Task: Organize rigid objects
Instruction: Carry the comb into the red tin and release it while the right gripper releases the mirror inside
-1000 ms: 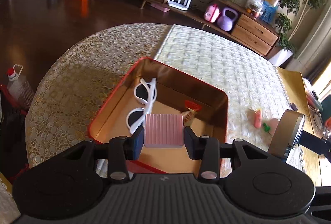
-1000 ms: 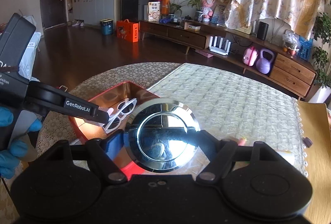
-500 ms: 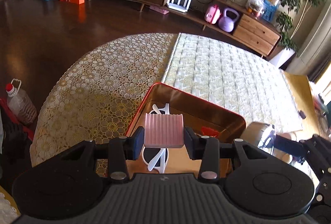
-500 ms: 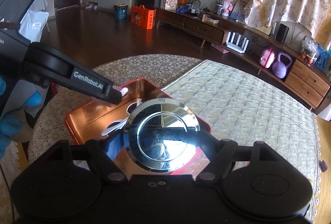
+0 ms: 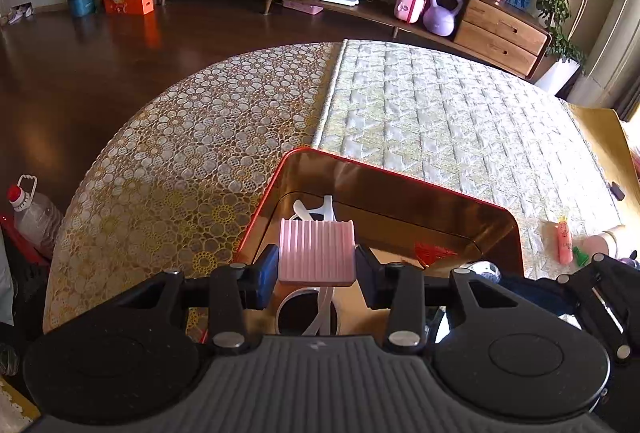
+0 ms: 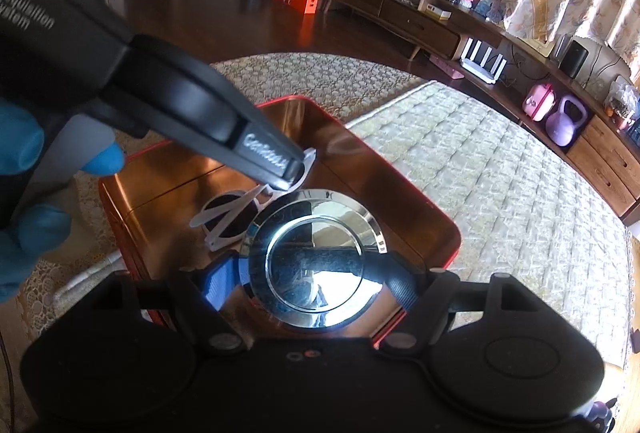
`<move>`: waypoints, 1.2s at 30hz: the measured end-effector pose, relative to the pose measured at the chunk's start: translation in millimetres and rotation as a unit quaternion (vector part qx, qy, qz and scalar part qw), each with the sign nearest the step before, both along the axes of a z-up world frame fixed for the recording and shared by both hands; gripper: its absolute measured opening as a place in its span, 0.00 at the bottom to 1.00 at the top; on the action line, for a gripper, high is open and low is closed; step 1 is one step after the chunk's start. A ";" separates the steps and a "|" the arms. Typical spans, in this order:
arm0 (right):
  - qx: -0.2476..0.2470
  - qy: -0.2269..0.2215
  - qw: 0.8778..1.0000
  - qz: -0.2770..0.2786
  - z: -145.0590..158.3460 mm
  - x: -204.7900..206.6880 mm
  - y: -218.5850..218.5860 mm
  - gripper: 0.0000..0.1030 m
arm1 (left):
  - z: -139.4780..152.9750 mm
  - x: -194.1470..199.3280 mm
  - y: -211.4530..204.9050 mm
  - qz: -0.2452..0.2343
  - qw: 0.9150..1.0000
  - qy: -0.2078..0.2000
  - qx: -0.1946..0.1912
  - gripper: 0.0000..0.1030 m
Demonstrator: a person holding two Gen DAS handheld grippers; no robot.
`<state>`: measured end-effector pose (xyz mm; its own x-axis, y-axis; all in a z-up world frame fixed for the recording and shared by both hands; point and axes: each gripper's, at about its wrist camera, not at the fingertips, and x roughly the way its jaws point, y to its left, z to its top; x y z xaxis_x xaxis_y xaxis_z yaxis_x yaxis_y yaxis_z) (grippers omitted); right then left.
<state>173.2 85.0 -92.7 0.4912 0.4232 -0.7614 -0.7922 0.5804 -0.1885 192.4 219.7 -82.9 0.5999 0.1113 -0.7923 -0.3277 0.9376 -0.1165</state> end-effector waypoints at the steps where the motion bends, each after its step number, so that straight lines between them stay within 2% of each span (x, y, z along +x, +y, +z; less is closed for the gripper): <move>1: -0.003 0.001 1.000 -0.001 -1.3 0.4 1.8 0.75 | -1.9 2.4 -0.3 0.000 1.000 0.002 0.002 0.39; 9: -0.013 0.017 1.000 -0.006 -11.2 -1.1 8.3 0.75 | -12.7 13.0 -0.6 -0.007 1.000 0.008 0.008 0.39; 20: 0.003 0.041 0.999 -0.028 -14.2 1.8 2.7 0.77 | -16.7 13.4 2.8 -0.009 1.000 0.008 0.000 0.40; 28: 0.042 0.049 0.997 -0.035 -4.3 0.2 -14.0 0.80 | -15.0 9.1 3.2 -0.010 1.000 0.009 -0.007 0.40; 30: 0.056 0.055 0.996 -0.041 0.2 -0.2 -19.8 0.81 | -14.2 7.3 3.0 -0.010 1.000 0.009 -0.010 0.42; 32: 0.069 0.058 0.995 -0.043 6.0 2.2 -25.6 0.82 | -12.6 4.2 2.2 -0.010 1.000 0.006 -0.012 0.50; 36: 0.093 0.064 0.992 -0.049 15.2 2.0 -37.8 0.84 | -6.3 -2.4 -0.9 -0.013 1.000 -0.001 -0.006 0.51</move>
<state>175.3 47.3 -77.5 0.4417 0.5177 -0.7328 -0.7409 0.6710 0.0275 190.0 218.9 -89.1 0.6039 0.0861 -0.7924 -0.3034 0.9442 -0.1285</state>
